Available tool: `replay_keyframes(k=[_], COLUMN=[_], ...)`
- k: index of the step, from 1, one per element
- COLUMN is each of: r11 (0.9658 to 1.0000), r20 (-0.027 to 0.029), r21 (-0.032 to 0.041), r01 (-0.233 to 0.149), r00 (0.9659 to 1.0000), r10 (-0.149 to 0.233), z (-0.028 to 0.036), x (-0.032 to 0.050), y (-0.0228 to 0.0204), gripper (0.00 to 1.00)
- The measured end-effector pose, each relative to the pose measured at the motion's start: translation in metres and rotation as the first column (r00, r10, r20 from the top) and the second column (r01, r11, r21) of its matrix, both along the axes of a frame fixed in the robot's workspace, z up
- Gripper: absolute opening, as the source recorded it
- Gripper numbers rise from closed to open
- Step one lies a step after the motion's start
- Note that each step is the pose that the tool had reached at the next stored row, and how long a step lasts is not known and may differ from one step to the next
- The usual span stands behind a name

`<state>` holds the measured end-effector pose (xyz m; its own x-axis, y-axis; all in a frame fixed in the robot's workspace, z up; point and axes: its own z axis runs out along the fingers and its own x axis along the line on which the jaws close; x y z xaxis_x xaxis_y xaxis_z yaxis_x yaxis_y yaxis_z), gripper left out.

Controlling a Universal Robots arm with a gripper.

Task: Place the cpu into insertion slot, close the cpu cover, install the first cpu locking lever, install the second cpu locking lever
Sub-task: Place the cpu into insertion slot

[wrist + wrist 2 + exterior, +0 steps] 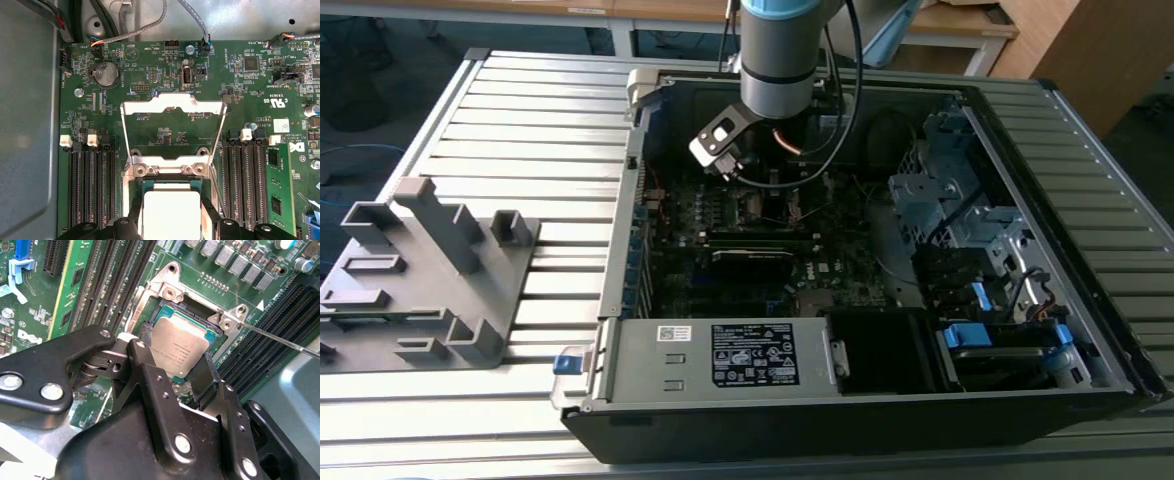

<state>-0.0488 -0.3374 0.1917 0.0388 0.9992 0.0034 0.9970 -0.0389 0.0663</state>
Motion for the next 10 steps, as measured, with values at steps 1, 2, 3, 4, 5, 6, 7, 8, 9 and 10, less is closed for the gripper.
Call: replay_keyframes(k=[1, 2, 3, 4, 5, 6, 7, 8, 9, 10], r11=[1.0000, 1.0000, 1.0000, 1.0000, 1.0000, 1.0000, 1.0000, 1.0000, 1.0000, 1.0000], r20=[0.0000, 0.0001, 0.0002, 0.0002, 0.0002, 0.0002, 0.0002, 0.0002, 0.0002, 0.0002], r21=[0.0000, 0.0001, 0.0002, 0.0003, 0.0002, 0.0003, 0.0003, 0.0002, 0.0003, 0.0003], r01=[0.000, 0.000, 0.000, 0.000, 0.000, 0.000, 0.000, 0.000, 0.000, 0.000], r00=[1.0000, 1.0000, 1.0000, 1.0000, 1.0000, 1.0000, 1.0000, 1.0000, 1.0000, 1.0000], r10=[0.000, 0.000, 0.000, 0.000, 0.000, 0.000, 0.000, 0.000, 0.000, 0.000], z=[0.0000, -0.0001, -0.0002, -0.0002, -0.0002, -0.0002, -0.0002, -0.0002, -0.0003, -0.0003], x=[0.0000, 0.0000, 0.0000, 0.0000, 0.0000, 0.0000, 0.0000, 0.0000, 0.0000, 0.0000], y=[0.0000, 0.0000, 0.0000, 0.0000, 0.0000, 0.0001, 0.0000, 0.0000, 0.0000, 0.0000], gripper=[0.54, 0.54, 0.54, 0.54, 0.54, 0.54, 0.54, 0.54, 0.54, 0.54])
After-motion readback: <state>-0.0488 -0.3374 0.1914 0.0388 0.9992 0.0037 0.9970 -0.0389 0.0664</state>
